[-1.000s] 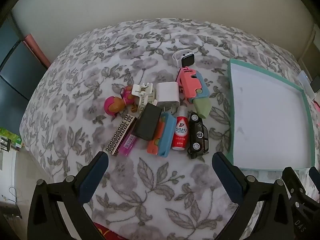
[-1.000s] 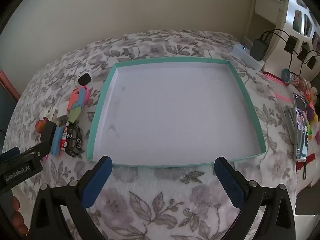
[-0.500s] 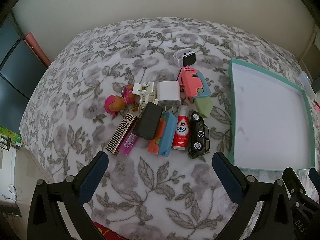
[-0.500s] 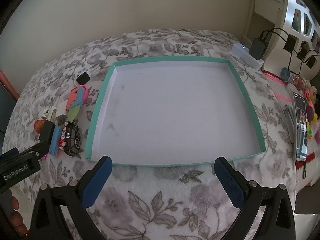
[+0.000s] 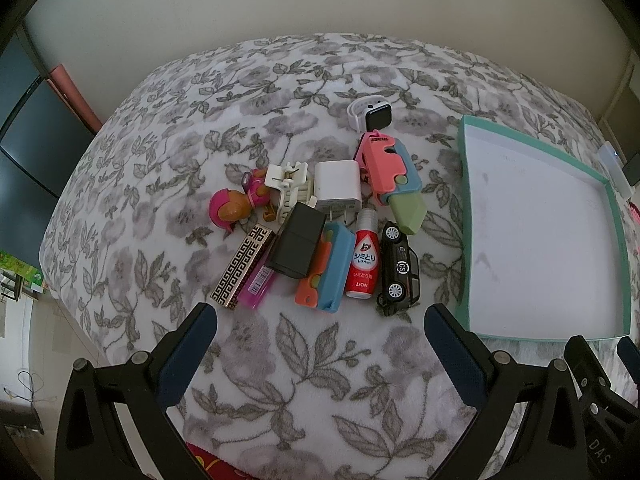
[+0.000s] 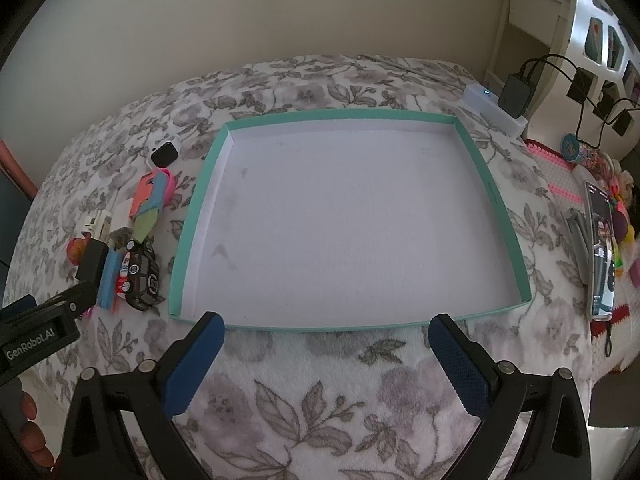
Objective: Organize rigid objects
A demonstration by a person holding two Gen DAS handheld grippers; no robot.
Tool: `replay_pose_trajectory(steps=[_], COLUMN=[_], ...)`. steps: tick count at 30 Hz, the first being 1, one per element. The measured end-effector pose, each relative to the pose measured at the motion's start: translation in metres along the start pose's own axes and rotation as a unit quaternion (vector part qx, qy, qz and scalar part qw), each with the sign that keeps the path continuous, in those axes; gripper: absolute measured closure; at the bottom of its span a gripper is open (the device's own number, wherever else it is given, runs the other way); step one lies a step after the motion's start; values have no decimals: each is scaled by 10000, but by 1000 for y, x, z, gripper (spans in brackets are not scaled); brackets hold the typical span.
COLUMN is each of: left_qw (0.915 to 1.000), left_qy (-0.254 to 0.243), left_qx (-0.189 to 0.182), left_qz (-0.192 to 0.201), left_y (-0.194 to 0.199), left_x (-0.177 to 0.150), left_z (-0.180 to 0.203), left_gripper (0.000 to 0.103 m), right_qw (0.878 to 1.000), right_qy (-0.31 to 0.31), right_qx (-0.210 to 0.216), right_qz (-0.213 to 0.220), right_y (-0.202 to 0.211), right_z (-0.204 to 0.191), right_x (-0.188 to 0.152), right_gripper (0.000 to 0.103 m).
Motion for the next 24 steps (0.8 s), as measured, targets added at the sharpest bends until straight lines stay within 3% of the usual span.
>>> replay_pose_trajectory(steps=[24], left_qw=[10000], left_qy=[0], left_qx=[3], left_qz=[-18], left_y=[0], left_x=[1], left_z=[0], left_gripper=[0], right_qw=[10000], right_qy=[-8], right_qx=[-10], right_qz=[-29], right_y=[-2], right_z=[2], right_x=[-3], right_gripper=[0])
Point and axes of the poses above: each gripper's, at about its wrist camera, not at the fingertips, and y roughly against the way its jaws point, z to its right, x to its top, the point moved 4 cm from there along -y, roughly the way its jaws point, and after that the axes turned 4 degrees about z, right-handed, at the moved point
